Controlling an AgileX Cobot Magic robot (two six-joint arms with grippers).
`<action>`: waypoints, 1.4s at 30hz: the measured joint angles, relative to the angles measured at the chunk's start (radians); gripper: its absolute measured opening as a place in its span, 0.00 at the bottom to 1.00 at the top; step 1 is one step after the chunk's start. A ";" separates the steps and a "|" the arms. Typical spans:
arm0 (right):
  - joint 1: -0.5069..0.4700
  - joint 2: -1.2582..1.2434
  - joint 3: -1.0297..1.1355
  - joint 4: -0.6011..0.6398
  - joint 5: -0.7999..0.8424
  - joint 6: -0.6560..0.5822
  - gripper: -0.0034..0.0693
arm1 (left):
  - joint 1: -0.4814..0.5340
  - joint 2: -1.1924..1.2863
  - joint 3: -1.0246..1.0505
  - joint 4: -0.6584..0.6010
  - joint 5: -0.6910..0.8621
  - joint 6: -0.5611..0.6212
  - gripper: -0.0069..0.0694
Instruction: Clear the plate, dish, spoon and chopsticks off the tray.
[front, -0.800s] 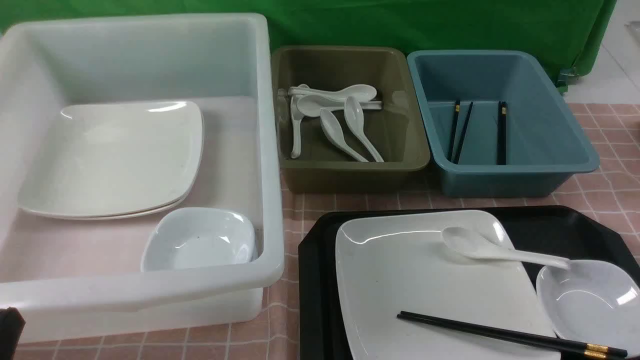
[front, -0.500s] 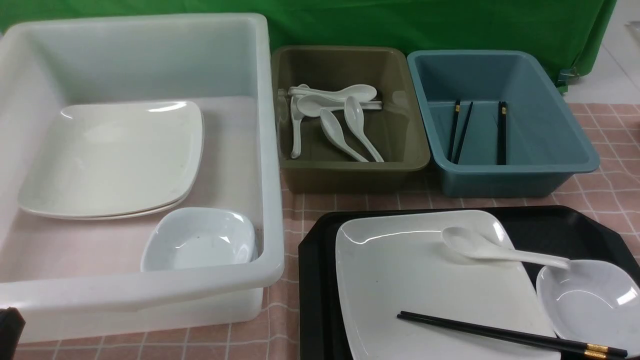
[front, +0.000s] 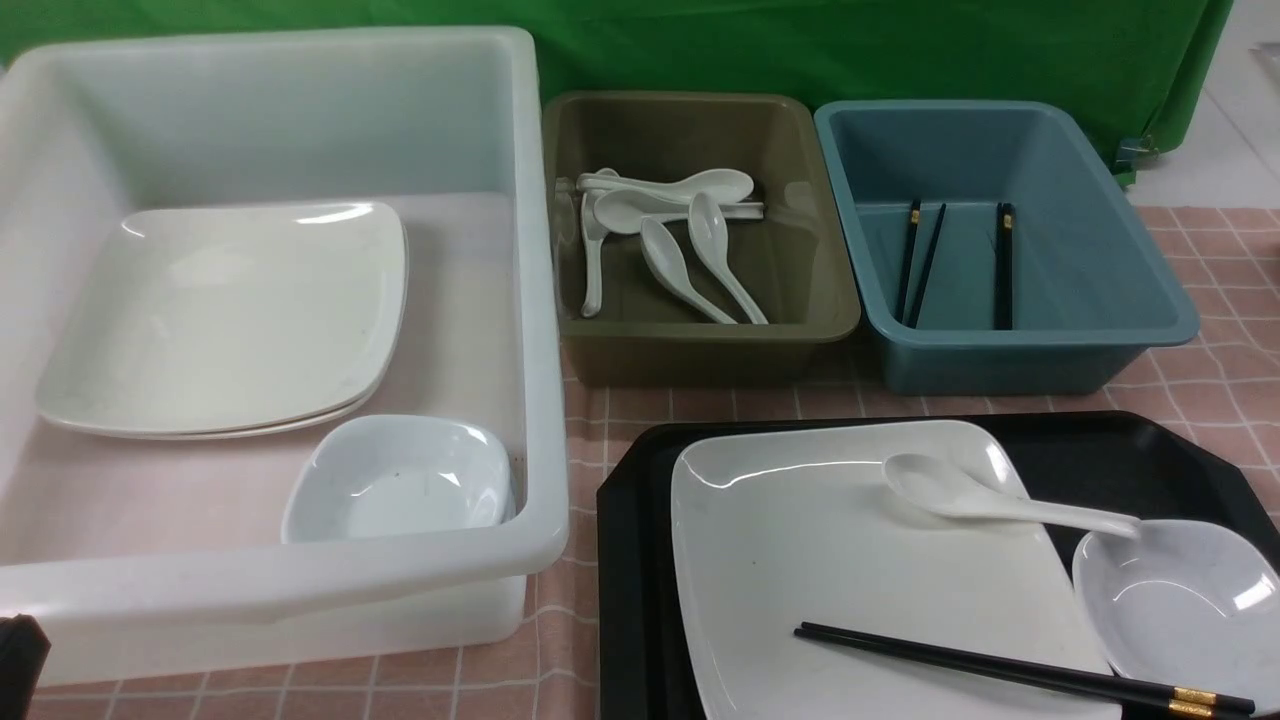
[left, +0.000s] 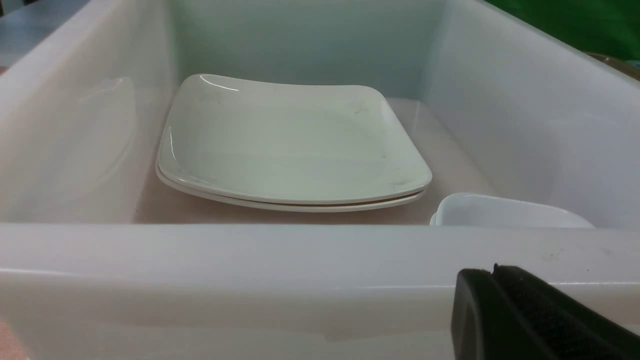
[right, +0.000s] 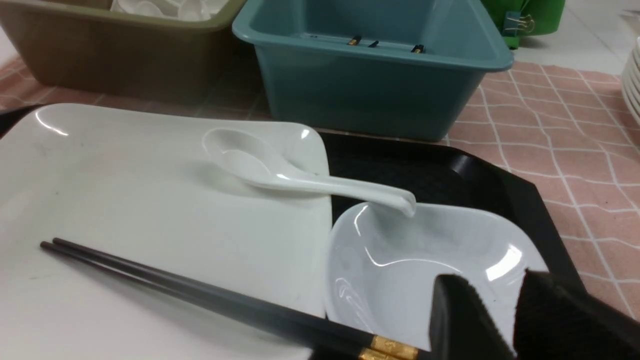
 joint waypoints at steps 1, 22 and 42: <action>0.000 0.000 0.000 0.000 0.000 0.000 0.38 | 0.000 0.000 0.000 0.000 0.000 0.000 0.10; 0.000 0.000 0.000 0.000 0.000 0.000 0.38 | 0.000 0.000 0.000 0.000 0.000 0.001 0.10; 0.000 0.000 -0.021 0.360 -0.106 0.699 0.26 | 0.000 0.000 0.000 0.000 0.000 0.001 0.10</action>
